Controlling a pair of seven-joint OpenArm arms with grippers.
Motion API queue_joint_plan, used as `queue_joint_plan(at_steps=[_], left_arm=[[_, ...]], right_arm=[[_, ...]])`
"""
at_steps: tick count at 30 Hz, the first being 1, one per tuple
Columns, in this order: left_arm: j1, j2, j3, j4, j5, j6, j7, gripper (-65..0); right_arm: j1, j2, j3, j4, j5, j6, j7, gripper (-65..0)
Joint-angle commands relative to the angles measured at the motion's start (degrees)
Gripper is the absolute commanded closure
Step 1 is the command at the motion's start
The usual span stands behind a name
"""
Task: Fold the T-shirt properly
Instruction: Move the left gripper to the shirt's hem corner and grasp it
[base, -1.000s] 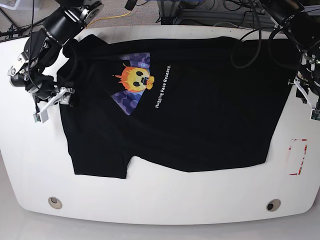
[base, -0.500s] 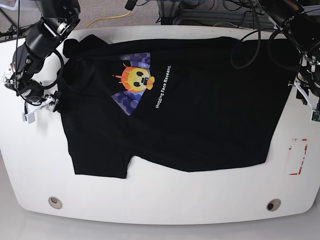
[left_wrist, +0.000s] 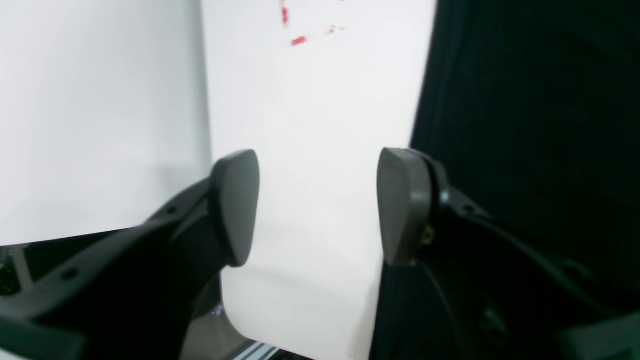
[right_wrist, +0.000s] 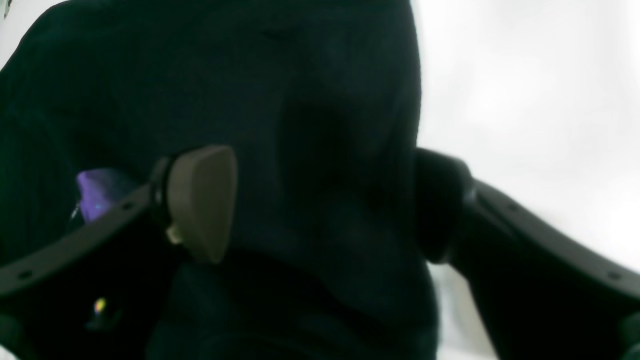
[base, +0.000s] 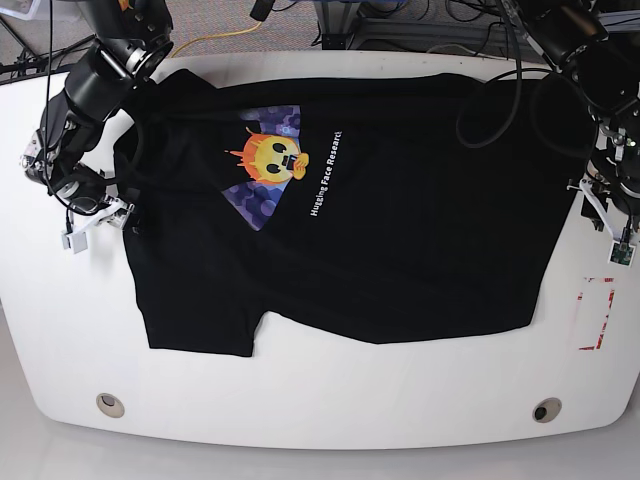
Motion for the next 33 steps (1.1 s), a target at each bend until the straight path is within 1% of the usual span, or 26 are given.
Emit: queue_joint_plan(at_steps=[1, 3, 5, 6, 7, 8, 9, 12, 14, 19, 23, 24, 27, 33], left_arm=[[-2.75, -0.78, 1.58, -1.23, -0.42, 1.77, -0.9, -41.0], [-4.16, -0.69, 2.11, -3.08, -0.42, 5.2, -0.9, -45.4], [-6.18, -0.61, 2.37, -5.81, -0.51, 8.98, -0.9, -50.3], [-7.32, -0.61, 2.37, -7.3, -0.51, 10.65, -0.9, -51.7], [-8.2, -0.52, 2.37, -8.53, -0.51, 11.44, -0.9, -52.1], [-9.61, -0.52, 2.37, -10.38, -0.68, 12.49, -0.9, -52.1], [-10.57, -0.52, 2.46, -11.87, -0.77, 12.93, -1.07, -52.1], [-14.79, -0.69, 2.37, -18.11, -0.77, 12.93, -1.34, -52.1], [-16.99, -0.69, 2.28, -21.54, -0.77, 12.93, -2.66, -52.1], [-19.63, -0.61, 2.55, -30.95, -0.77, 12.93, -11.62, -52.1], [-22.0, -0.96, 4.66, -40.71, -0.6, 13.02, -19.62, -52.1], [-22.27, -1.75, 5.27, -43.34, -0.68, 13.02, -21.56, -52.1], [-22.88, -3.24, 5.98, -49.59, -0.86, 13.02, -25.69, -52.1], [-27.36, -3.77, 6.15, -61.28, -0.95, 12.84, -30.44, -51.9]], right_arm=[[0.47, 0.61, -0.02, 0.41, -1.06, -0.29, -1.59, -39.3], [0.56, 0.52, -0.02, 0.41, -1.06, -0.29, -1.5, -30.4], [0.73, 0.52, -0.02, 0.41, -1.06, -0.29, -1.42, -19.3], [0.82, 0.52, -0.02, 0.41, -1.06, -0.29, -1.42, -13.8], [0.82, 0.52, -0.02, 0.41, -1.06, -0.29, -1.42, -9.8], [0.82, 0.52, -0.02, 0.41, -1.06, -0.29, -1.42, -3.6], [0.82, 0.52, -0.02, 0.41, -1.06, -0.29, -1.42, 0.0], [0.91, 0.52, -1.87, 0.41, -0.97, -0.29, -1.33, 0.0], [0.91, 0.52, -3.18, 0.41, -0.8, -0.29, -1.24, 0.0], [0.82, 0.43, -3.71, 1.55, -0.62, -0.29, -1.24, 0.0], [0.82, 0.34, -3.8, 1.82, -0.53, -0.29, -1.24, 0.0], [0.82, 0.34, -3.8, 1.82, -0.53, -0.29, -1.24, 0.0], [0.91, 0.34, -3.8, 1.82, -0.53, -0.29, -1.24, 0.0], [0.91, 0.34, -3.8, 1.82, -0.53, -0.29, -1.24, 0.0]])
